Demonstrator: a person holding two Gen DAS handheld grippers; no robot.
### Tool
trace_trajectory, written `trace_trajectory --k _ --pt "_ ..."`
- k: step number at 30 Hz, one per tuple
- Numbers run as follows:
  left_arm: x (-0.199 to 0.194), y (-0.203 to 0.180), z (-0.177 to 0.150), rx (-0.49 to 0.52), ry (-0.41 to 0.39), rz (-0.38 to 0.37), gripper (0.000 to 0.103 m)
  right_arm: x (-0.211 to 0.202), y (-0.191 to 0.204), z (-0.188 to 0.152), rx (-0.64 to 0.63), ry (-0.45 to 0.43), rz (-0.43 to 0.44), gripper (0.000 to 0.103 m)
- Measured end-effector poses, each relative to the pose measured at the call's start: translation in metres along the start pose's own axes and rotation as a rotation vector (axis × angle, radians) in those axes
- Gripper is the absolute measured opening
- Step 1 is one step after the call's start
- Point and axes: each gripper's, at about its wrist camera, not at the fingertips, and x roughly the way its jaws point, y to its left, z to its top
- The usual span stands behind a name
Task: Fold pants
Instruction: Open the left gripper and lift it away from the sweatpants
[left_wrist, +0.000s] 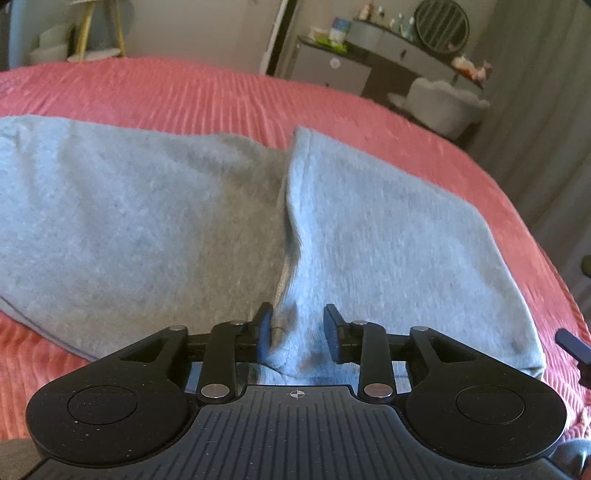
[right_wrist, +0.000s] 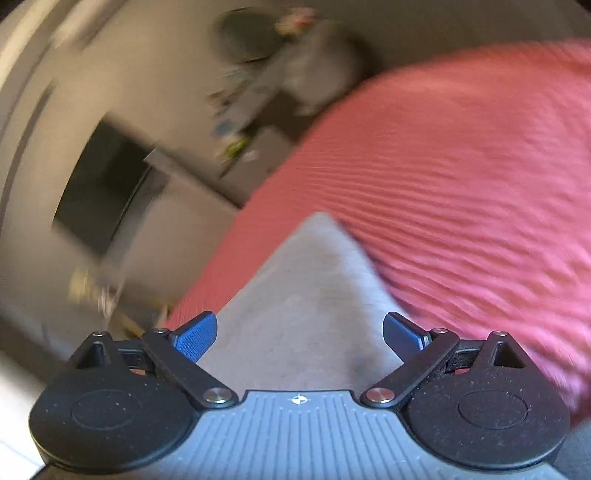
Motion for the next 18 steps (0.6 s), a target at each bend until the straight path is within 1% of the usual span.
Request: trace_trajectory --k 1,3,4,5,6,7,8,9,11,13,15,16,17,18 --pt "-0.005 0.0 0.0 -0.004 -0.025 -0.005 0.04 0.004 0.008 -0.003 -0.044 0.012 0.009 0.097" --pt "-0.017 0.003 -0.001 -0.02 -0.096 -0.061 0.047 0.021 0.017 -0.007 -0.078 0.079 0.04 0.097" --pt "-0.023 0.005 -0.001 -0.026 -0.13 -0.091 0.056 0.031 0.018 -0.008 -0.075 0.118 0.047 0.097" --pt "-0.028 0.006 -0.001 -0.029 -0.167 -0.124 0.065 0.042 0.017 -0.008 -0.071 0.157 0.034 0.097" --pt "-0.034 0.007 -0.002 -0.028 -0.209 -0.157 0.069 0.054 0.015 -0.009 -0.067 0.193 -0.014 0.097" --pt "-0.037 0.007 -0.001 -0.024 -0.234 -0.176 0.075 0.065 0.008 -0.009 -0.054 0.231 -0.074 0.096" --pt "-0.038 0.006 -0.001 -0.018 -0.255 -0.193 0.077 0.07 -0.001 -0.009 -0.029 0.244 -0.064 0.096" --pt "-0.036 0.003 0.0 -0.008 -0.268 -0.208 0.077 0.069 -0.008 -0.009 0.007 0.227 -0.039 0.097" --pt "-0.029 -0.006 0.006 0.031 -0.264 -0.214 0.077 0.063 -0.016 -0.009 0.069 0.199 -0.002 0.097" --pt "-0.021 -0.012 0.009 0.048 -0.258 -0.227 0.077 0.06 -0.022 -0.011 0.109 0.185 0.02 0.097" --pt "-0.007 -0.017 0.011 0.082 -0.192 -0.239 0.078 0.057 -0.021 -0.016 0.104 0.16 0.027 0.097" --pt "0.003 -0.018 0.01 0.096 -0.15 -0.222 0.078 0.057 -0.02 -0.019 0.088 0.149 0.022 0.097" --pt "0.014 -0.017 0.009 0.102 -0.102 -0.182 0.077 0.058 -0.018 -0.021 0.068 0.145 0.013 0.097" --pt "0.025 -0.013 0.008 0.087 -0.047 -0.134 0.076 0.059 -0.014 -0.021 0.05 0.146 0.003 0.097"
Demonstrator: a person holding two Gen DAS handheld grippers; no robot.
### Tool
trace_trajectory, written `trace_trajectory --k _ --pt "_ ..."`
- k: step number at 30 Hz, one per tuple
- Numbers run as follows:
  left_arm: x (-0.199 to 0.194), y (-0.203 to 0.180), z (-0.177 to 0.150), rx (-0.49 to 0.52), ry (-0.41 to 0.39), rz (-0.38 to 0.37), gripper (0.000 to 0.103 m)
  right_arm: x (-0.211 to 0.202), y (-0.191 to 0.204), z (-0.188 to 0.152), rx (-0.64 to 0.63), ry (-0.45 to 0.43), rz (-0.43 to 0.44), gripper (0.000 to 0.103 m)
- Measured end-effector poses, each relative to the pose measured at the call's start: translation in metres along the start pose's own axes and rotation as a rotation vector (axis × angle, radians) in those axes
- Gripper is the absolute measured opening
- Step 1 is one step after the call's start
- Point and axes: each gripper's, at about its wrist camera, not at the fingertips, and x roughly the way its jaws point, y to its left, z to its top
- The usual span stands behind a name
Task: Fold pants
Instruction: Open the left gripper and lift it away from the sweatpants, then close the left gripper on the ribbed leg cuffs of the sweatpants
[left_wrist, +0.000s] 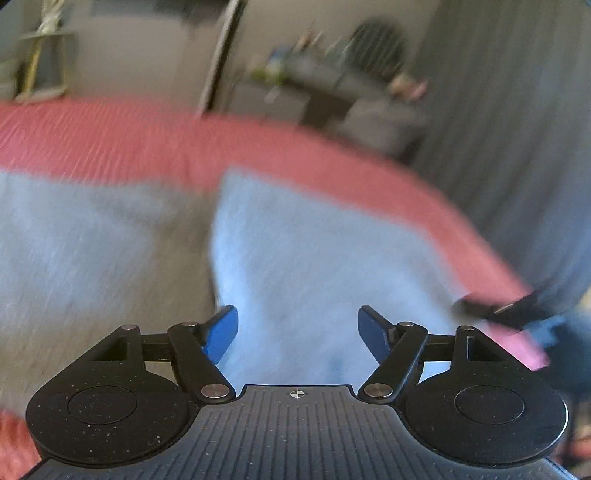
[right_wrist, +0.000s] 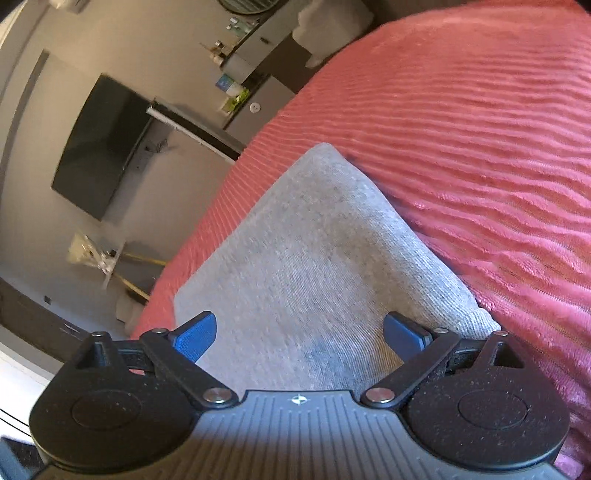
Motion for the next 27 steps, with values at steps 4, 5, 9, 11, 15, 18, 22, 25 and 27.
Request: trace_trajectory --k 4,5,9,11,15,18,22,25,27 --pt "0.002 0.026 0.002 -0.159 0.025 0.044 0.071 -0.002 0.003 -0.002 -0.029 0.004 -0.017 0.097" --pt "-0.002 0.03 0.002 -0.19 0.015 0.066 0.082 -0.001 0.003 -0.002 -0.03 0.004 -0.018 0.097" --pt "-0.02 0.06 0.001 -0.392 -0.019 0.091 0.083 -0.002 0.002 -0.001 -0.023 0.006 -0.01 0.097" --pt "-0.038 0.084 0.0 -0.523 -0.063 0.037 0.083 -0.003 0.002 -0.002 -0.026 0.014 -0.01 0.097" --pt "-0.076 0.144 -0.004 -0.697 -0.165 0.023 0.086 -0.001 0.001 0.001 -0.032 0.027 -0.009 0.097" --pt "-0.095 0.203 -0.015 -0.809 -0.203 -0.001 0.087 0.001 0.004 -0.001 -0.057 0.025 -0.021 0.097" --pt "-0.113 0.264 -0.044 -1.019 -0.279 -0.139 0.087 0.002 0.006 -0.002 -0.082 0.02 -0.035 0.097" --pt "-0.119 0.287 -0.058 -1.091 -0.323 -0.164 0.087 0.001 0.007 -0.003 -0.076 0.016 -0.037 0.097" --pt "-0.12 0.296 -0.063 -1.104 -0.327 -0.16 0.086 0.002 0.007 -0.003 -0.075 0.013 -0.039 0.097"
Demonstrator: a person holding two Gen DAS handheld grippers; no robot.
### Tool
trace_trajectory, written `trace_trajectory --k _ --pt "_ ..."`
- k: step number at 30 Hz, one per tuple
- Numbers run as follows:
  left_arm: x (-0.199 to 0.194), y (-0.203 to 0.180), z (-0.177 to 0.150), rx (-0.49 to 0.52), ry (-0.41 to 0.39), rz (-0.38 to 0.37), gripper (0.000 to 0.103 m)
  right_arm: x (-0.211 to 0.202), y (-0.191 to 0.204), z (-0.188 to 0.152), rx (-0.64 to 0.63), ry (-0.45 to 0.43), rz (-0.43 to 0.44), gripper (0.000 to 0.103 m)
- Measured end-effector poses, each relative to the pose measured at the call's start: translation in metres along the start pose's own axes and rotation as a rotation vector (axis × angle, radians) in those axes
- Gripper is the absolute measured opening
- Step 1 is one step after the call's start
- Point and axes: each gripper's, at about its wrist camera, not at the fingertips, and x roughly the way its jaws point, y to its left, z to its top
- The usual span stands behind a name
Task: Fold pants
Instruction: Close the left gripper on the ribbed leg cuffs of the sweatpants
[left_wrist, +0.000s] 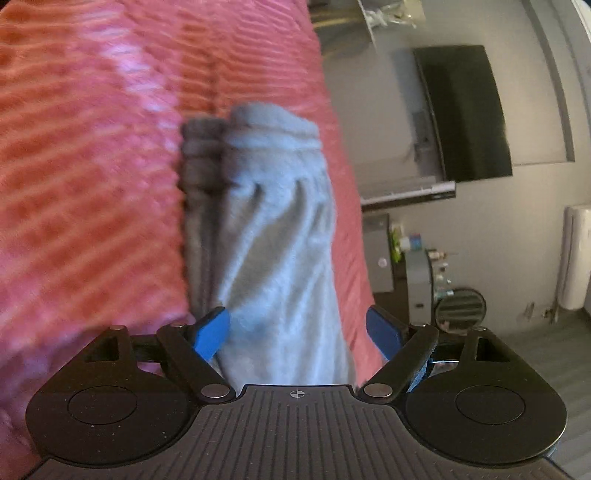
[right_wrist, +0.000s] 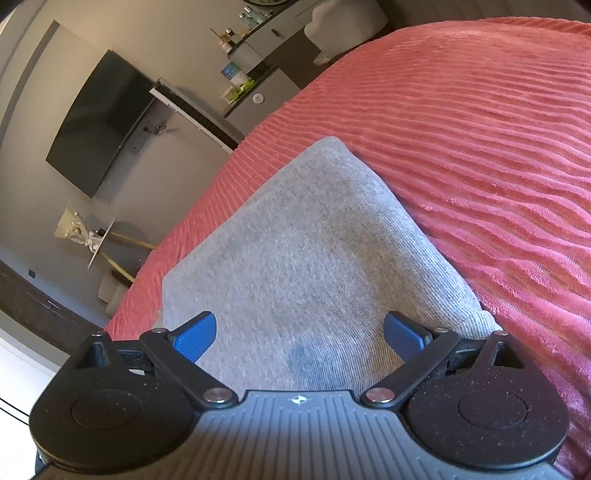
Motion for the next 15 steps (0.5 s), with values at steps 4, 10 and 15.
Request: trace_trajectory --k 4,10,15 --pt "-0.003 0.007 0.006 -0.031 0.009 -0.023 0.086 0.001 0.004 -0.002 -0.025 0.0 -0.017 0.097" --pt "-0.007 0.017 0.012 -0.018 -0.02 0.068 0.082 0.002 0.005 -0.002 -0.036 -0.002 -0.028 0.097" --pt "-0.008 0.028 0.02 -0.081 -0.028 -0.03 0.084 0.003 0.009 -0.005 -0.055 -0.006 -0.041 0.097"
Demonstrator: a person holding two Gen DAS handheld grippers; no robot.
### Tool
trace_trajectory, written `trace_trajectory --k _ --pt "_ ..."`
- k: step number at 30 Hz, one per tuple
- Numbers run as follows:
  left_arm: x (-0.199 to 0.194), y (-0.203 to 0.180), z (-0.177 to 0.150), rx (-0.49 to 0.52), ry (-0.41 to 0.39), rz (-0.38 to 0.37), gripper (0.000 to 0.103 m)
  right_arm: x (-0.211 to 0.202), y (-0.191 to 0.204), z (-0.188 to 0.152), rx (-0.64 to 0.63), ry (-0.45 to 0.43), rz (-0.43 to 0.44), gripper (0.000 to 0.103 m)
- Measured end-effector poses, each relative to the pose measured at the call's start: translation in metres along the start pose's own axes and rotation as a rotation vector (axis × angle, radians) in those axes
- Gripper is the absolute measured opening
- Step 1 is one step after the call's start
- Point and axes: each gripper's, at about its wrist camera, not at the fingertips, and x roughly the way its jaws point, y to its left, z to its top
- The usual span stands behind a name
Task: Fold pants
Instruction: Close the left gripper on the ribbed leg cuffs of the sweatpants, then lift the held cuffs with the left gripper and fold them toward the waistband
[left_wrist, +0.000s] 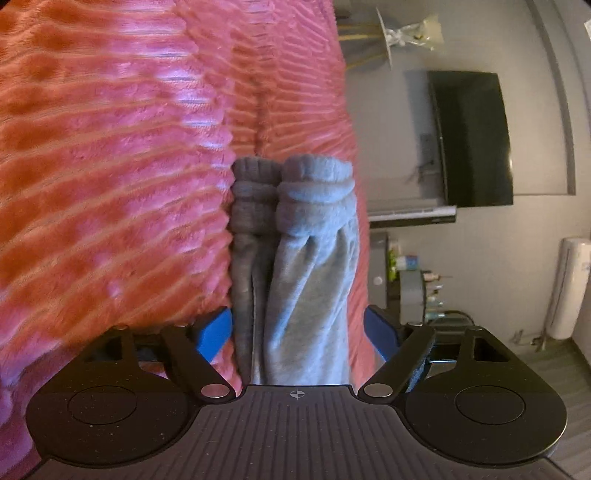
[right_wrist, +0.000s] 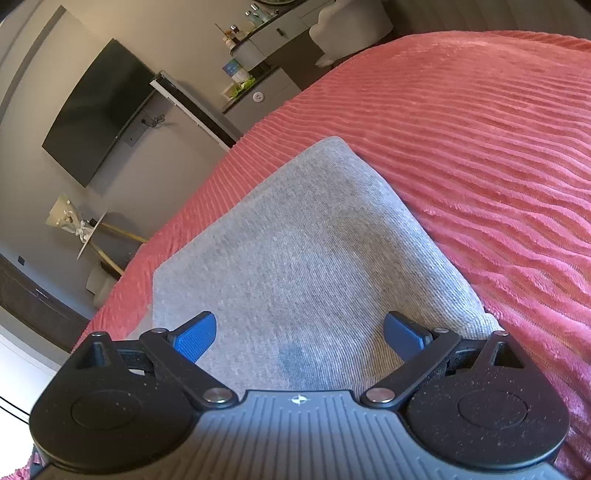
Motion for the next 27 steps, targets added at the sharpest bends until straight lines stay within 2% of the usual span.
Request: trace_trajectory --k 2,5,11,16,22,26,27 --pt "0.001 -0.003 0.0 0.028 -0.006 -0.011 0.084 0.001 0.001 0.0 -0.009 0.0 -0.005 0.097" --pt "0.007 -0.01 0.0 0.063 -0.004 0.018 0.083 0.0 0.001 -0.001 -0.014 0.001 -0.005 0.097" --pt "0.007 -0.005 0.005 0.012 -0.01 0.039 0.08 -0.001 0.002 -0.001 -0.008 0.001 0.0 0.097" --pt "0.019 -0.01 0.014 0.016 -0.001 0.076 0.083 -0.001 0.002 0.0 -0.016 0.002 -0.005 0.097" --pt "0.034 -0.016 0.022 0.071 0.02 0.003 0.085 -0.001 0.002 0.0 -0.02 0.0 -0.009 0.097" --pt "0.034 -0.01 0.023 0.089 0.016 -0.106 0.087 0.0 0.004 -0.001 -0.029 -0.004 -0.018 0.097" --pt "0.036 -0.006 0.026 0.075 0.019 -0.114 0.086 0.001 0.005 -0.001 -0.032 -0.005 -0.022 0.097"
